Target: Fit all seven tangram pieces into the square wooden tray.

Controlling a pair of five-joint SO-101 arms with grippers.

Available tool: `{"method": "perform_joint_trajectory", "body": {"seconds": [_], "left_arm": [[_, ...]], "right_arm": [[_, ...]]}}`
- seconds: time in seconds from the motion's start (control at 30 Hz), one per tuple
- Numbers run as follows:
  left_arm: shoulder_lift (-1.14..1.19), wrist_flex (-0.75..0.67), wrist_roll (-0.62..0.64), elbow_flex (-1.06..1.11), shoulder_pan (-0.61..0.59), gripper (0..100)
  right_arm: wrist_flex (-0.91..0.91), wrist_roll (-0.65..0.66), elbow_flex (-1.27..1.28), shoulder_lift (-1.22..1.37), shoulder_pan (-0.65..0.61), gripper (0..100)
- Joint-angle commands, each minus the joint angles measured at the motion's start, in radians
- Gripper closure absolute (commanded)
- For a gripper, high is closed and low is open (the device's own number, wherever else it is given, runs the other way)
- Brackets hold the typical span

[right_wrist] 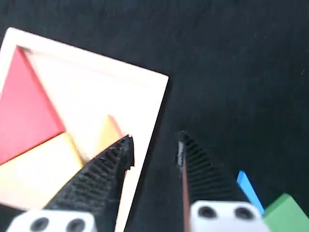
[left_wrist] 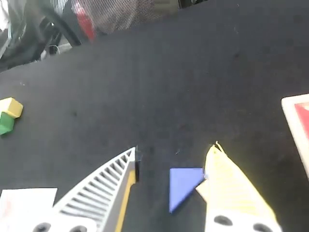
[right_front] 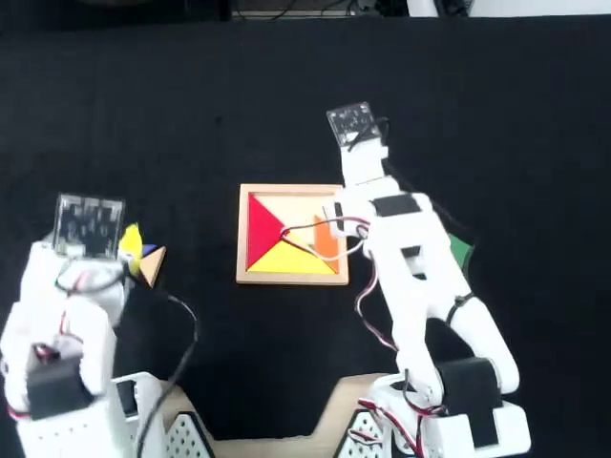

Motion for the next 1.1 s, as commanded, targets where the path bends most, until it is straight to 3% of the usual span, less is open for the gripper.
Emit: {"method": "perform_joint_trajectory", "body": {"seconds": [0.0, 0.1, 0.23, 0.43, 0.63, 0.8, 1.07], "left_arm": [[0.356, 0.080, -0.129, -0.229, -0.018, 77], [0.551, 0.132, -0.224, -0.283, -0.022, 77], [0.717, 0.083, -0.358, -0.268, -0.145, 77], [0.865, -0.324, -0.520, 0.021, -0.314, 76], [0.879, -0.632, -0.529, 0.205, -0.289, 76], [0.882, -0.710, -0.516, 0.236, -0.246, 76], [0.930, -0.905, -0.350, 0.223, -0.225, 76]], "right_arm": [[-0.066, 0.003, 0.025, -0.045, 0.009, 88.0], [-0.069, 0.003, 0.033, -0.045, 0.008, 87.9], [-0.069, 0.003, 0.038, -0.045, 0.008, 87.9], [-0.069, 0.003, 0.038, -0.045, 0.008, 87.9], [-0.069, 0.005, 0.038, -0.045, 0.008, 88.0], [-0.069, 0.005, 0.038, -0.045, 0.008, 88.1], [-0.069, 0.005, 0.038, -0.044, 0.008, 88.1]]}}
